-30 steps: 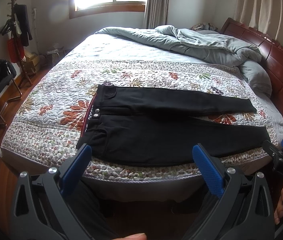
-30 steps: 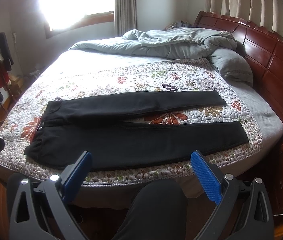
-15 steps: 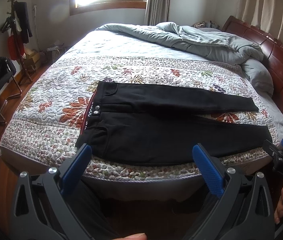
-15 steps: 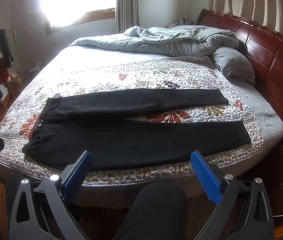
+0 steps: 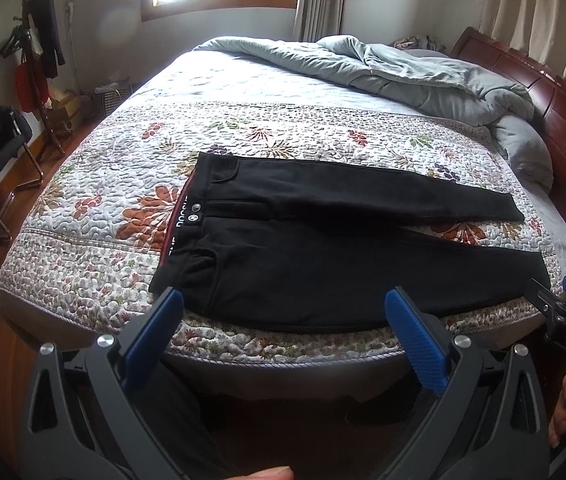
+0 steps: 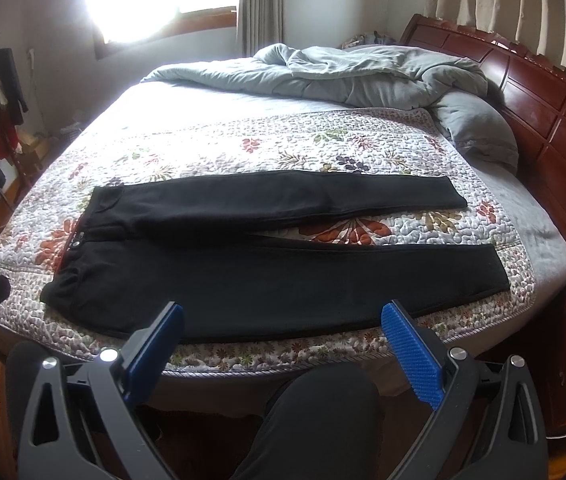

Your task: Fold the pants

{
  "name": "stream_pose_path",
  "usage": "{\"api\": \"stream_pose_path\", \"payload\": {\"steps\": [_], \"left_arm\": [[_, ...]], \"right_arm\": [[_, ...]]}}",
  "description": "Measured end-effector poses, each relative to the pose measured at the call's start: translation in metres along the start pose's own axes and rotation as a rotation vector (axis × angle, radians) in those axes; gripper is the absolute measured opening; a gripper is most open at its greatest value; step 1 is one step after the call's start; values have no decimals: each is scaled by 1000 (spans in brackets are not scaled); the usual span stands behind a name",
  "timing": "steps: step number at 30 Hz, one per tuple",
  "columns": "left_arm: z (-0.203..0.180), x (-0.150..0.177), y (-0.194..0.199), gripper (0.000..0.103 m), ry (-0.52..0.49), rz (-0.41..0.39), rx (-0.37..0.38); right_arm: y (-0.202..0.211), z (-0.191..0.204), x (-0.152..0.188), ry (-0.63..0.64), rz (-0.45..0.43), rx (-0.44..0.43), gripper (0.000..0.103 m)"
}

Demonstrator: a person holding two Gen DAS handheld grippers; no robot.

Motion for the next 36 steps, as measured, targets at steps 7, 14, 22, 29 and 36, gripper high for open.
{"api": "stream_pose_path", "payload": {"steps": [7,14,22,29,36], "left_arm": [[4,-1,-9,100,7,15,-5],[7,-3,-20,100,10,31,-10],[13,-5,-48,100,18,76,-11],[30,-21,-114,100,-56,165,107],[123,-122,-239,100,-35,295,186]], "right_arm": [[-8,3,-1,5,14,1,99],[-18,6,-2,13,31,1,99],[-46,11,-5,32,72,-19,99],[-112,34,-44,170,129,-295,99],[-246,19,-114,577,271,-304,99]]}}
Point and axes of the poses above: each gripper's, at about its wrist camera, not at the fingertips, and y roughly against the way its jaws point, z to its left, x to its underside, the point moved 7 cm from there along -y, roughly the way its jaws point, and after that the axes turned 3 degrees about y, right-handed, at the moved point
